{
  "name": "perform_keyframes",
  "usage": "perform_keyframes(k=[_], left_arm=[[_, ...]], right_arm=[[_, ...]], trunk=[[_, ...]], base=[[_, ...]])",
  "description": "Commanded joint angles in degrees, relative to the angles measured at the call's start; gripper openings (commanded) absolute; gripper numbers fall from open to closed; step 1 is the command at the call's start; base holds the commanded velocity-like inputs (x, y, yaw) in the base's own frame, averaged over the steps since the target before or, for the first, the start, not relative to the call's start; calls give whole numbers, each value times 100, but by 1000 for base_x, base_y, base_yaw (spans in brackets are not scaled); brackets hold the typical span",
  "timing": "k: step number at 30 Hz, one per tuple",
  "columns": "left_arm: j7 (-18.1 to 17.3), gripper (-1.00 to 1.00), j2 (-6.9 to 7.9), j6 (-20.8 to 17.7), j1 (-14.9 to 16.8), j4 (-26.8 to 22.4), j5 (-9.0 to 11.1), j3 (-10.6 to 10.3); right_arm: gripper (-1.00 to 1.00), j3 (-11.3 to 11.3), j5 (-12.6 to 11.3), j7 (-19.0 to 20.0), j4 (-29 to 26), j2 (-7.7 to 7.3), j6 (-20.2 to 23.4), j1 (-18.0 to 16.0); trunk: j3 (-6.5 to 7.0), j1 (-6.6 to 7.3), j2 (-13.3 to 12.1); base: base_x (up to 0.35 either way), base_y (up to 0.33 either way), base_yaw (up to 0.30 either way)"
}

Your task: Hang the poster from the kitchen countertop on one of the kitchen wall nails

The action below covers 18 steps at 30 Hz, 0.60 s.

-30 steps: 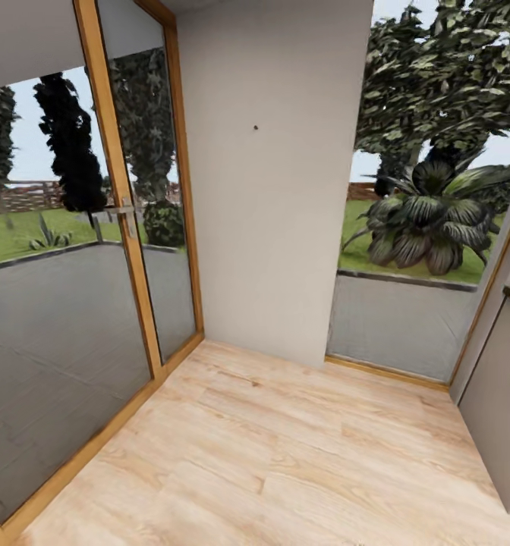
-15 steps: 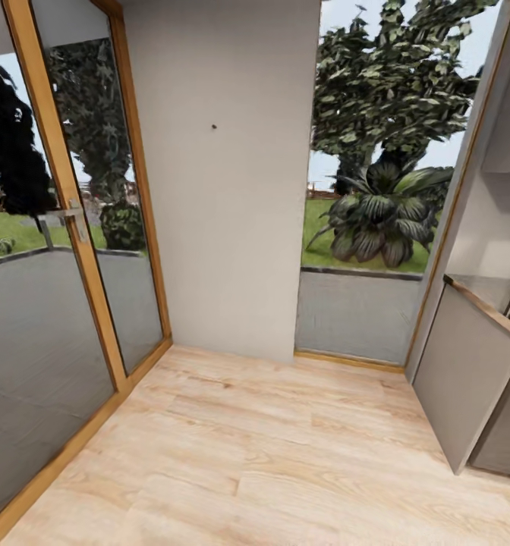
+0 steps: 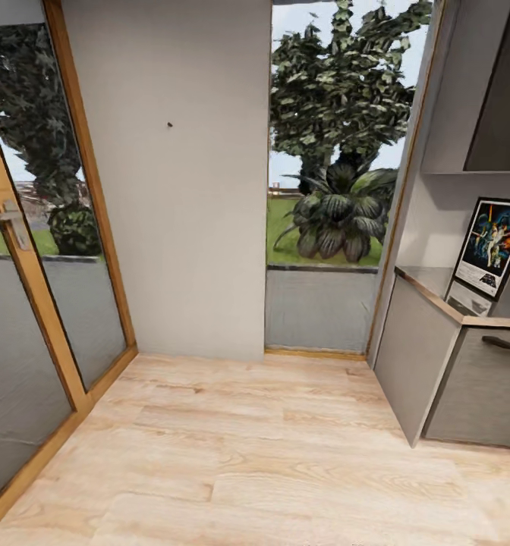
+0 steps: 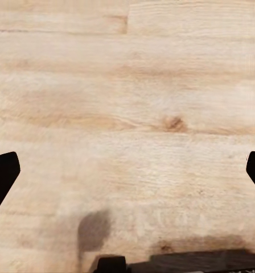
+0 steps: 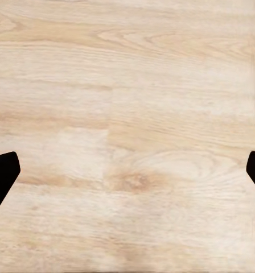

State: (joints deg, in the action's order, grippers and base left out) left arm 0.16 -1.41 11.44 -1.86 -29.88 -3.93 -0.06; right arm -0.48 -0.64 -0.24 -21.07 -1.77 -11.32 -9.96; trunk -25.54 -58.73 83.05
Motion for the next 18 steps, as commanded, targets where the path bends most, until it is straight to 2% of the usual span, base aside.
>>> perform_keyframes(k=[1, 18], left_arm=[[2, 100, -1, 8, -4, -9, -40, 6], [2, 100, 0, 8, -8, -9, -40, 6]], right_arm=[[100, -4, -7, -2, 6, 1, -20, -5], [100, -4, -8, -2, 6, 1, -18, -1]], trunk=[[-5, 0, 3], [-5, 0, 3]], base=[[0, 0, -300], [0, 0, -300]])
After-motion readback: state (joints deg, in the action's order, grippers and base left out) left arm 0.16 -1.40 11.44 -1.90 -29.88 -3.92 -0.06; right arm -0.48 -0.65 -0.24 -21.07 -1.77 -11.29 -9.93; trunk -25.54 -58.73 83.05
